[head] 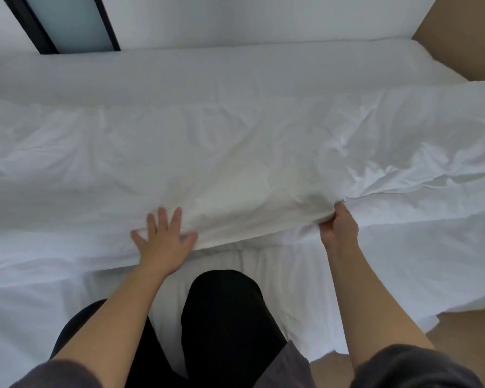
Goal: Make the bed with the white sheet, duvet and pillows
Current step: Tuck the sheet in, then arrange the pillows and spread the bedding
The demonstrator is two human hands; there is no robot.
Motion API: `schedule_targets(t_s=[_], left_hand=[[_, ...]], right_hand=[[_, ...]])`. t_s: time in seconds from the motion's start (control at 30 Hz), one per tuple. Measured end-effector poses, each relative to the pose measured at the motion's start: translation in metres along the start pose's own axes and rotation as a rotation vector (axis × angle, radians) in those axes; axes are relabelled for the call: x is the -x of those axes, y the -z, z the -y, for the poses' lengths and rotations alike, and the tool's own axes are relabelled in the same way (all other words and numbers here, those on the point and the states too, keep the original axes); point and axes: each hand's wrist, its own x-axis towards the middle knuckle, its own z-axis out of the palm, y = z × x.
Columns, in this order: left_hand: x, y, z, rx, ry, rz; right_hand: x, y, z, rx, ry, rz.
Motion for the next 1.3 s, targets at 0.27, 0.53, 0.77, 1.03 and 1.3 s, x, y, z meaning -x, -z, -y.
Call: schedule_targets(t_s=[0.27, 0.53, 0.77, 1.03, 1.3], left_hand=[[-0.024, -0.033, 0.016, -0.151, -0.024, 0.075], [-0.033, -0.028, -0.004, -0.016, -0.142, -0.069], [-0.036, -0.032, -0.164, 0.002, -0.424, -0.117], [-0.077, -0.061, -0.295, -0.001, -0.401, -0.081], [-0.088, -0.072, -0.320, 0.020, -0.271, -0.047]], right_hand=[[-0.009, 0.027, -0.026, 0.447, -0.064, -0.275], [0.001, 0.022, 0.002, 0.054, -0.146, 0.079], [-0.059, 0.021, 0.059, -0.194, -0.163, 0.121], [-0.151, 0.050, 0.148, -0.127, -0.139, 0.205], [-0.174, 0.069, 0.201, 0.053, -0.150, 0.219]])
